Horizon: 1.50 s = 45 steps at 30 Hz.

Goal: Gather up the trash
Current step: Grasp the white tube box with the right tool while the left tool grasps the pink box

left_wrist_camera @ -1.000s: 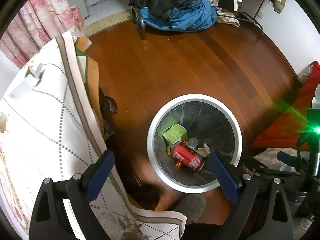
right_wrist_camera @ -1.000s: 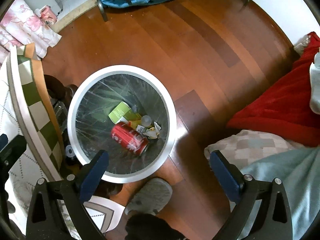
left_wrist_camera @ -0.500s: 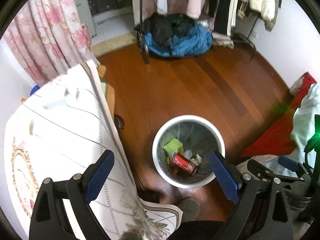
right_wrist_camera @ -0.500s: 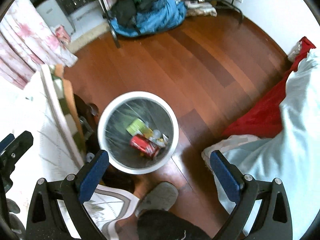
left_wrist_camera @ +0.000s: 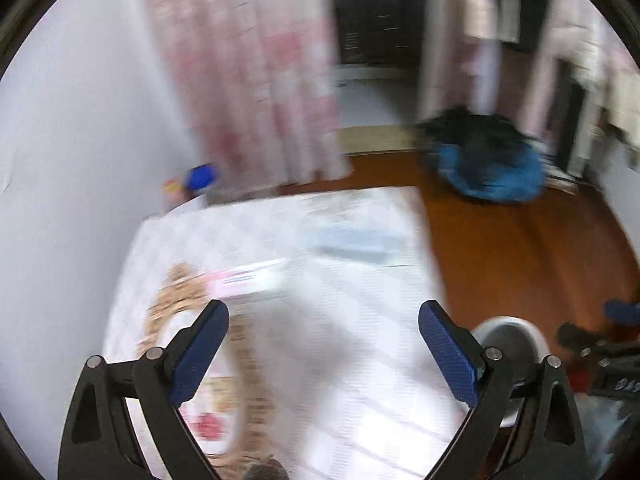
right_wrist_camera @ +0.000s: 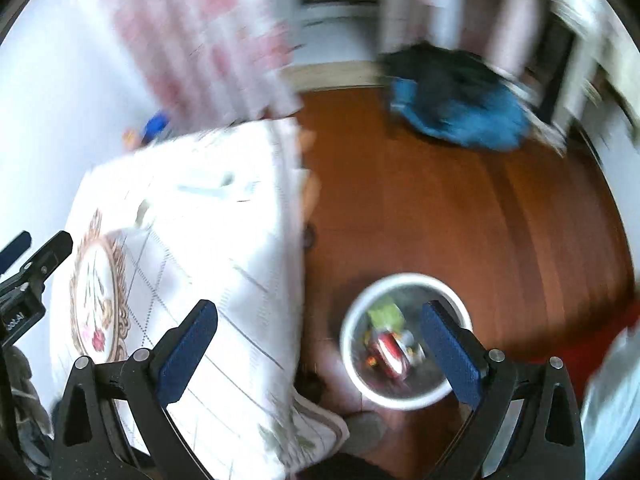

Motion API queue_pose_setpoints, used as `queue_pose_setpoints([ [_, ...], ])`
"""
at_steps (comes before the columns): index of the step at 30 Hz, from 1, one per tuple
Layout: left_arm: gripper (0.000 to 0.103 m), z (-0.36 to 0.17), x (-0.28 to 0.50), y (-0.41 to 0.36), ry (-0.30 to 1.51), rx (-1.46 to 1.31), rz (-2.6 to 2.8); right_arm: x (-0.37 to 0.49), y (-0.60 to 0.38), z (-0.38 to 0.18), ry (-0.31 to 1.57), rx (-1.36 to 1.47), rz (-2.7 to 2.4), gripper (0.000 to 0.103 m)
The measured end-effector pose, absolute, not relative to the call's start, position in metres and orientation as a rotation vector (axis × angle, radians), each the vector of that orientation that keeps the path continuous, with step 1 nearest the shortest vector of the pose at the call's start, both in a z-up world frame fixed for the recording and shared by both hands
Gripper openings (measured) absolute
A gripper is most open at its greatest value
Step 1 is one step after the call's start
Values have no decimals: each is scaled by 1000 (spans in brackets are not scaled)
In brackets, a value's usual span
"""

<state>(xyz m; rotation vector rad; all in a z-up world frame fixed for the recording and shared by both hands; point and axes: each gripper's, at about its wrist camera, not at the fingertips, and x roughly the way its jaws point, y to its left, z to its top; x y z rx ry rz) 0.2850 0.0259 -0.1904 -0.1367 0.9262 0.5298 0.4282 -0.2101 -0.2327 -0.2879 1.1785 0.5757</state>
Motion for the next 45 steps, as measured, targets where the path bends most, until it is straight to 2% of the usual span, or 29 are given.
queue_pose_setpoints([
  [7, 97, -294, 261, 136, 1084, -241, 738, 459, -40, -298, 1198, -646, 739, 102],
  [11, 97, -328, 262, 163, 1113, -281, 770, 475, 30, -334, 1185, -837, 787, 102],
  [15, 97, -344, 260, 179, 1126, -285, 749, 491, 63, -363, 1238, -891, 807, 101],
  [16, 97, -345, 262, 178, 1128, -273, 737, 495, 68, -368, 1259, -886, 815, 97],
  [17, 97, -343, 263, 180, 1131, -260, 730, 499, 69, -371, 1284, -859, 828, 79],
  [19, 97, -339, 265, 177, 1132, -210, 688, 502, 64, -371, 1318, -784, 860, 63],
  [20, 97, -336, 267, 177, 1131, -180, 668, 502, 59, -369, 1340, -742, 864, 52],
  [21, 97, -332, 270, 175, 1129, -140, 636, 501, 52, -368, 1352, -718, 850, 46],
  [24, 97, -317, 285, 162, 1119, 29, 502, 501, 17, -366, 1455, -565, 745, 45],
  [30, 97, -324, 325, 144, 1214, 407, 199, 495, -20, -369, 1494, -431, 677, 44],
  [39, 96, -355, 362, 145, 1366, 508, -71, 512, -14, -366, 1524, -440, 655, 44],
  [42, 84, -355, 365, 152, 1379, 459, -97, 513, -7, -367, 1523, -452, 647, 45],
  [43, 65, -352, 365, 153, 1383, 414, -121, 513, -6, -367, 1524, -455, 643, 45],
  [45, 58, -350, 363, 153, 1377, 409, -101, 512, -3, -368, 1522, -468, 644, 47],
])
